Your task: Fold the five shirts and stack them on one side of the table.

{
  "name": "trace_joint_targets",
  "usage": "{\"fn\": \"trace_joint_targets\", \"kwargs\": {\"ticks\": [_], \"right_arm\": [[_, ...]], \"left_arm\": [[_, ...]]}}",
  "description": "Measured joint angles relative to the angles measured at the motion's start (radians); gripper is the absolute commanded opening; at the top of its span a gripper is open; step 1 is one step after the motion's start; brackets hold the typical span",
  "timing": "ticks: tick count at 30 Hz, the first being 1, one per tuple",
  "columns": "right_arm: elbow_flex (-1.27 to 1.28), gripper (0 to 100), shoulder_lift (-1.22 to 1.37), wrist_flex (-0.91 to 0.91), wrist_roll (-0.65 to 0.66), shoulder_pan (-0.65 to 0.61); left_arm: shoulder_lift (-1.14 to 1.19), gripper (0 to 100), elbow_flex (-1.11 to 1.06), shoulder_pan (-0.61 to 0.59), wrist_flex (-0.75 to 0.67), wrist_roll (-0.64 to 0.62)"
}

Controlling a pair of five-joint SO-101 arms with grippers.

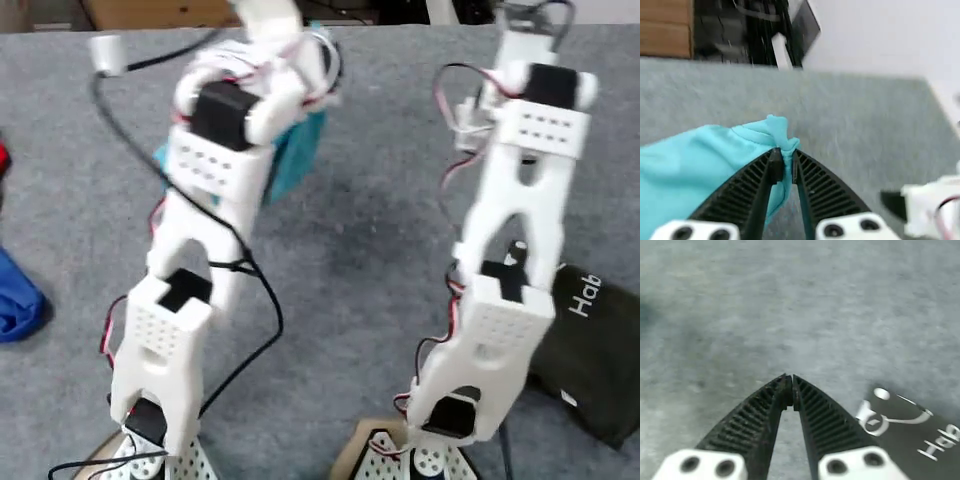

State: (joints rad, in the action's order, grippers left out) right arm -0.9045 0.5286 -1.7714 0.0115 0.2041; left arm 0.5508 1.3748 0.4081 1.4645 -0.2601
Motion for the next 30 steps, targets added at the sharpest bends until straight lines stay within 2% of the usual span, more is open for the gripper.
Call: {"fn": "trace_joint_targets", "kwargs": {"ticks": [6, 11, 13, 15, 18, 24, 27, 30], "right_arm": [[0.002, 1.2, 0.000, 0.000, 0.086, 0.101], [0.005, 1.2, 0.000, 0.000, 0.107, 0.124], [0.018, 1.2, 0.000, 0.000, 0.121, 0.124], [0.040, 1.2, 0.000, 0.000, 0.137, 0.124], [0.077, 1.2, 0.000, 0.000, 0.157, 0.124], [0.155, 1.2, 0.000, 0.000, 0.221, 0.124], [0.198, 1.2, 0.000, 0.000, 0.250, 0.124], [0.245, 1.2, 0.000, 0.000, 0.282, 0.120]], "left_arm": [[0.143, 2, -0.026, 0.112, 0.000, 0.000], [0.258, 2, -0.026, 0.181, -0.020, 0.002], [0.298, 5, -0.026, 0.199, -0.038, 0.002], [0.336, 13, -0.026, 0.212, -0.049, 0.002], [0.365, 20, -0.026, 0.218, -0.051, 0.002], [0.371, 21, -0.026, 0.210, -0.017, 0.002], [0.373, 20, 0.005, 0.169, 0.049, 0.003], [0.371, 20, 0.103, 0.114, 0.158, 0.057]]}}
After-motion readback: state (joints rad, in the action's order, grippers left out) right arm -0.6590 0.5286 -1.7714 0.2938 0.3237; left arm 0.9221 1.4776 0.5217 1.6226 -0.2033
